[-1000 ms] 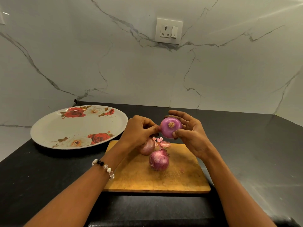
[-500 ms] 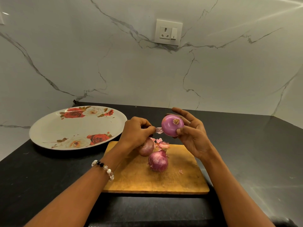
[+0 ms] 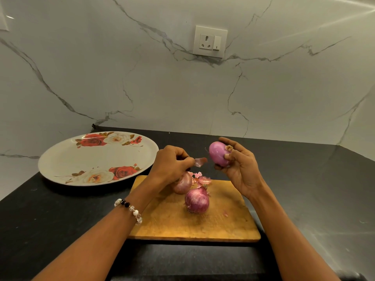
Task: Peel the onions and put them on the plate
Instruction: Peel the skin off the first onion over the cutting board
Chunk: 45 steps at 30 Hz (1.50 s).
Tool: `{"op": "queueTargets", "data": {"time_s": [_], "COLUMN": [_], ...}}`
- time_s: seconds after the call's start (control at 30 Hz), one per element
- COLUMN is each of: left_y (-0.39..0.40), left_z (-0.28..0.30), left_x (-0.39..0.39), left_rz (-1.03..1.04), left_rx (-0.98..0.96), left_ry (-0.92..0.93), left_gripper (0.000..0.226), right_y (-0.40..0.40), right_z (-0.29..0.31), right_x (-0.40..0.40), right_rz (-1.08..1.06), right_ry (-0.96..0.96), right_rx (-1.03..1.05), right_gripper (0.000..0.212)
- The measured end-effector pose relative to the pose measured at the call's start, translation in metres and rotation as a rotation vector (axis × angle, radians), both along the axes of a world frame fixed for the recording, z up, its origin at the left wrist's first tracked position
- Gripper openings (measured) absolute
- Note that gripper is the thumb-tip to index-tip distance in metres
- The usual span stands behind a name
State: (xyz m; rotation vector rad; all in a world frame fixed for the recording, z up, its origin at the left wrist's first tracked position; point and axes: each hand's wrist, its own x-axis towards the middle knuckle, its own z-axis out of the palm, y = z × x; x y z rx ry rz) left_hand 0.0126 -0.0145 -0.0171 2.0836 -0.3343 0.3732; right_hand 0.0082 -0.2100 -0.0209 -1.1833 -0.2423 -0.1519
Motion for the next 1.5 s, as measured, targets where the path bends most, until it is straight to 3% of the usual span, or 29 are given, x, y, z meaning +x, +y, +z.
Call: {"op": "queueTargets", "data": {"time_s": [0.1, 0.27, 0.47, 0.67, 0.83, 1.5], "left_y": [-0.0001, 0.0003, -0.0010, -0.0039, -0.0019, 0.0018], "left_z": [0.0008, -0.0014, -0.0010, 0.0013, 0.0013, 0.0039], "left_x": [-0.0008, 0.0001, 0.0014, -0.0009, -0.0023, -0.0017], "left_rz": [-0.041, -0.084, -0.084, -0.168, -0.185, -0.220], "left_rx": [-0.022, -0.023, -0.090, -0.076, -0.027, -0.121], "left_ry": [-0.011, -0.022, -0.046, 0.052, 0.087, 0.126], "left_gripper": [0.004, 0.022, 0.016, 0.035, 0.022, 0.019], "right_y": [-0.0023, -0.0025, -0.0015, -0.0010, -0.0003, -0.0020], "right_z": [0.0011, 0.0007, -0.0022, -0.0039, -0.0052, -0.0051], "right_x": [-0.0003, -0.0013, -0.0034, -0.0028, -0.0022, -0.0020], "right_rz": [-0.005, 0.027, 0.062, 0.111, 0.115, 0.143], "right_ry": [-0.008, -0.018, -0.054, -0.086, -0.110, -0.120], "right_rx": [0.010, -0.057, -0.229, -0.323, -0.417, -0.387], "right_gripper": [0.050, 0.055, 0.063, 0.064, 0.066, 0.066]}}
